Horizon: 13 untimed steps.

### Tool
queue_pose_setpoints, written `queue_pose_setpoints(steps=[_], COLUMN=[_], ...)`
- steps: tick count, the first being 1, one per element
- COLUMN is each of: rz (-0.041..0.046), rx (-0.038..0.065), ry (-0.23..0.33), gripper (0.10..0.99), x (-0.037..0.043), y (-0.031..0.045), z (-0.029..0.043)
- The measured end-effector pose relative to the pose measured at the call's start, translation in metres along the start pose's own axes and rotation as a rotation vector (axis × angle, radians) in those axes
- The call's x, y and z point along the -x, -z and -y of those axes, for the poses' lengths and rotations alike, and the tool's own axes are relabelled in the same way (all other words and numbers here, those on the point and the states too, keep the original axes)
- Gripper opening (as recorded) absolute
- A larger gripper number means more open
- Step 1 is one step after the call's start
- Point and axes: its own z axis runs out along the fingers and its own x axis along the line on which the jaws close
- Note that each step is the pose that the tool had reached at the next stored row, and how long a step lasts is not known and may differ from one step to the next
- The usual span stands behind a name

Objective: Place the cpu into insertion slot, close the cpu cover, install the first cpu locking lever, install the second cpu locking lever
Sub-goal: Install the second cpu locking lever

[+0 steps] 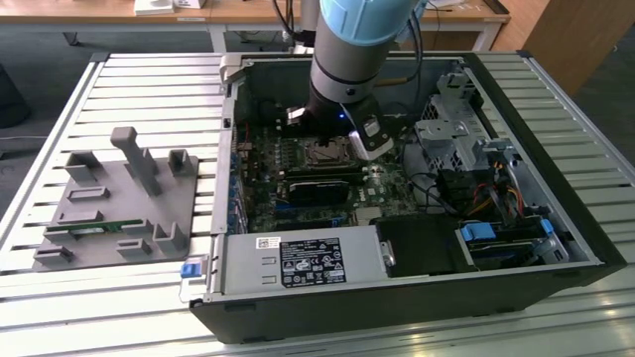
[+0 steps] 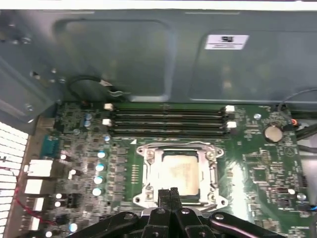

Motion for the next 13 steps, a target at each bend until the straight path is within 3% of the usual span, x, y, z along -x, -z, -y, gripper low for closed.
queue_pose_setpoints(steps=[13], rz=[-0.0017], rx=[-0.002], ry=[-0.005], gripper=[0.106], x=[0.0008], y=[-0.0015], z=[0.0115])
